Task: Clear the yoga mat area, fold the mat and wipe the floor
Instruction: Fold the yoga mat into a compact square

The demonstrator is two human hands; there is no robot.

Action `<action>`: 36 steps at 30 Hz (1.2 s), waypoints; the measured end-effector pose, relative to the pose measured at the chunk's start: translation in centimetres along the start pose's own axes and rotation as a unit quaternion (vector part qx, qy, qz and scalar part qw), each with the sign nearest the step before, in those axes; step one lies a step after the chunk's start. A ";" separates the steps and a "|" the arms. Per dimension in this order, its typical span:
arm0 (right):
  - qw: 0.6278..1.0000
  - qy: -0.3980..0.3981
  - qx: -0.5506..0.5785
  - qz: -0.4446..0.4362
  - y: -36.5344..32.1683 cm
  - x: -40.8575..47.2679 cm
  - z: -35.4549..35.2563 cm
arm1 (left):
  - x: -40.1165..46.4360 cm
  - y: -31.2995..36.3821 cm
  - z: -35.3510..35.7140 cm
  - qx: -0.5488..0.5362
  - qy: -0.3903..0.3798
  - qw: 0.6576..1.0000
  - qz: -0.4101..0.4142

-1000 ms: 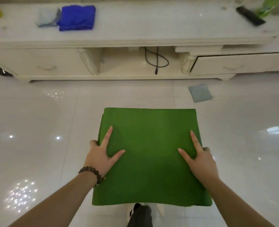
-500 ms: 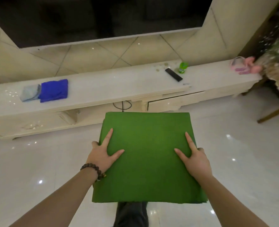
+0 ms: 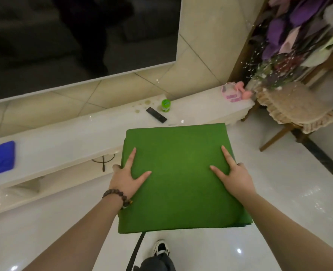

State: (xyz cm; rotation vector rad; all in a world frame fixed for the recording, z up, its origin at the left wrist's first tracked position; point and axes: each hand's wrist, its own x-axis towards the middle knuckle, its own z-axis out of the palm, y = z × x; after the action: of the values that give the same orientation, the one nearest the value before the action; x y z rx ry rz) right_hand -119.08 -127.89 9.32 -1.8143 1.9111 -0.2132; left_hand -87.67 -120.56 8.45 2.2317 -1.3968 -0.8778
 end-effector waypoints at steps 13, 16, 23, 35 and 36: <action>1.000 0.000 0.004 -0.030 13.5 16.3 -12.1 | 8.0 18.9 12.2 -0.037 0.020 0.999 -0.029; 0.998 -0.027 -0.003 -0.055 17.1 20.9 -15.1 | 9.0 23.7 15.4 -0.050 0.037 0.997 -0.054; 0.994 -0.068 -0.021 -0.089 23.0 29.8 -20.5 | 10.8 32.5 20.7 -0.069 0.056 0.990 -0.108; 0.986 -0.108 -0.029 -0.119 22.8 45.2 -19.0 | 23.0 36.4 23.5 -0.103 0.064 0.979 -0.163; 0.986 -0.111 -0.029 -0.119 22.4 46.8 -18.6 | 24.7 36.1 23.6 -0.115 0.065 0.978 -0.163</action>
State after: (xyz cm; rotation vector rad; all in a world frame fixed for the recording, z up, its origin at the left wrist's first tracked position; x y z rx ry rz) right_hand -147.11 -175.10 4.35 -2.0131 1.5626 -0.0327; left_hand -119.83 -158.26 4.78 2.3214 -0.8368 -0.9227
